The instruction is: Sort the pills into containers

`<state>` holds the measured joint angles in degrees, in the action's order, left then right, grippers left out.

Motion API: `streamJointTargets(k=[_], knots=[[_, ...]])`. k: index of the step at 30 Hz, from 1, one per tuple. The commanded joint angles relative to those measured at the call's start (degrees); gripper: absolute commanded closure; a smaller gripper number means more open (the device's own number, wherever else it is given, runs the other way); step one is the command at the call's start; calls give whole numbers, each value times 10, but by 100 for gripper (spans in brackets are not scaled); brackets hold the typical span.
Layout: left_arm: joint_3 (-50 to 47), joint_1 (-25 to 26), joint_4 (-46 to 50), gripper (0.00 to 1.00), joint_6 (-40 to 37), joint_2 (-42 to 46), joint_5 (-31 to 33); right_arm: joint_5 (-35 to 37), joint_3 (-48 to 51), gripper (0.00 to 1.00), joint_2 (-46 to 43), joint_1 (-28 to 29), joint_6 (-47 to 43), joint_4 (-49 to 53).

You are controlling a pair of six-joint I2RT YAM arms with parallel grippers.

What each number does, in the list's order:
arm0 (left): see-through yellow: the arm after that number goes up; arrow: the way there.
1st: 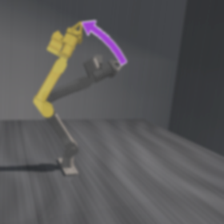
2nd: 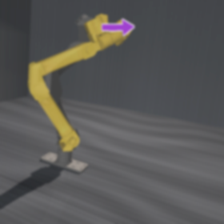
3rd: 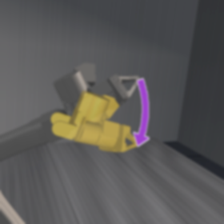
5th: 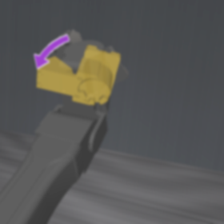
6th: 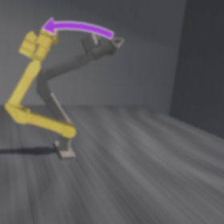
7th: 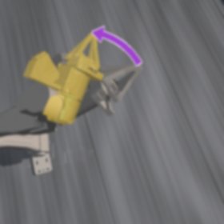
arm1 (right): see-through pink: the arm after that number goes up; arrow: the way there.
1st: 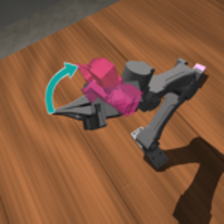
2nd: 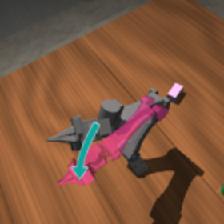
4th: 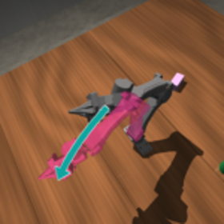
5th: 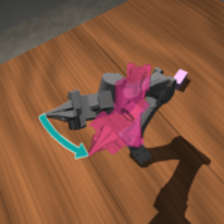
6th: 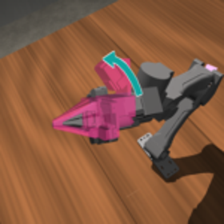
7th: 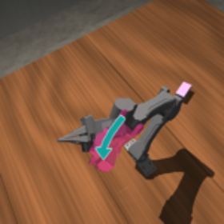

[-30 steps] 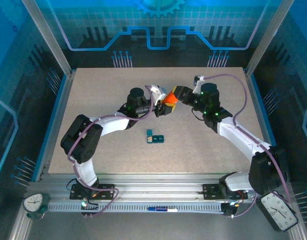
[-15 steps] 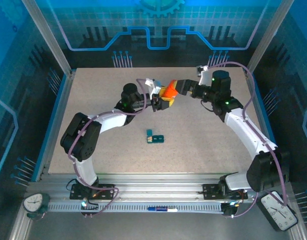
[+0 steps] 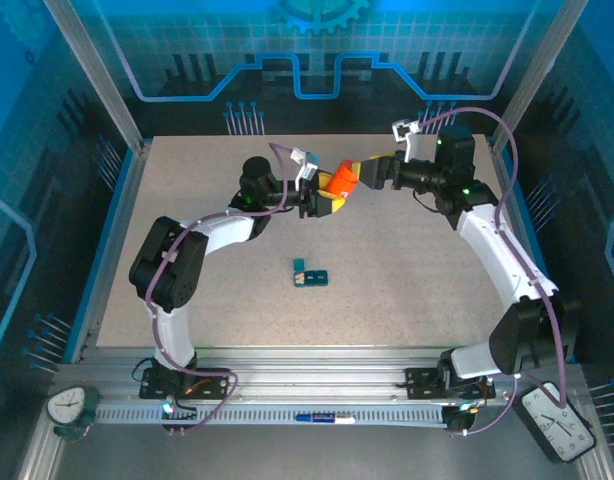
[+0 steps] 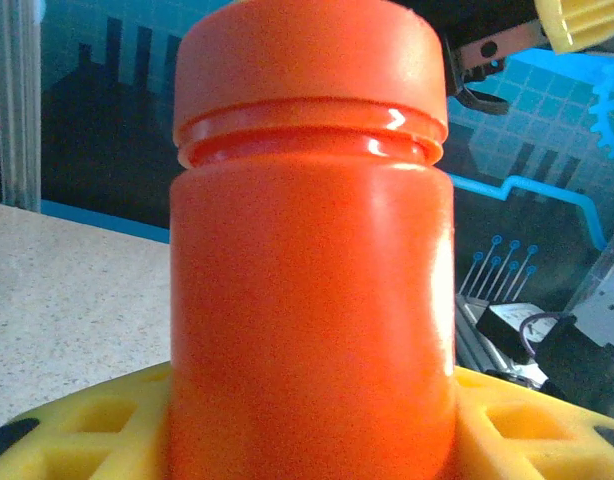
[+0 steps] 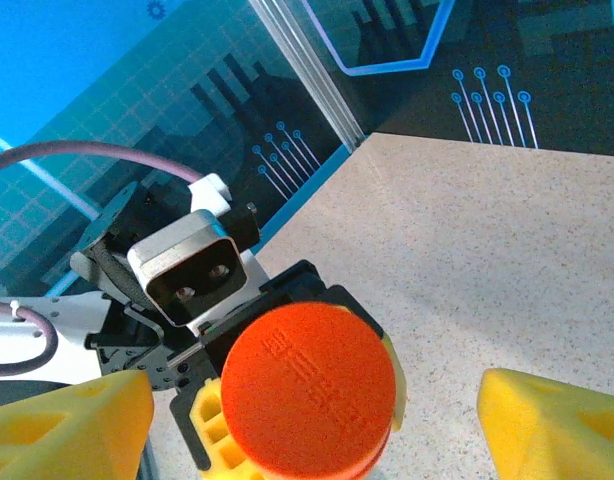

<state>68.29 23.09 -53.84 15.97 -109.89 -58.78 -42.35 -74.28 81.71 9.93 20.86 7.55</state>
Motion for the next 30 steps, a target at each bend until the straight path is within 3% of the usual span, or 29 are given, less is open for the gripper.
streamJointTargets(k=[1, 12, 14, 19, 21, 26, 30], knots=[[20, -2, -32, 100, 19, -7, -31, -15, -33, 16, 17, 14, -37, 42], [20, -2, -35, 100, 25, -8, -37, -1, -50, 25, 43, 28, -53, 71], [20, -2, -35, 100, 26, -8, -38, 0, -52, 31, 47, 30, -54, 74], [20, -2, -36, 100, 27, -8, -39, 6, -49, 57, 49, 36, -49, 75], [21, -2, -39, 100, 28, -8, -37, 8, -41, 61, 48, 38, -40, 68], [13, 1, -40, 100, 14, 2, -15, 63, 4, 68, 37, 59, 23, 28], [-6, 9, -6, 100, -52, 24, 42, 152, 43, 69, 23, 93, 87, 5]])
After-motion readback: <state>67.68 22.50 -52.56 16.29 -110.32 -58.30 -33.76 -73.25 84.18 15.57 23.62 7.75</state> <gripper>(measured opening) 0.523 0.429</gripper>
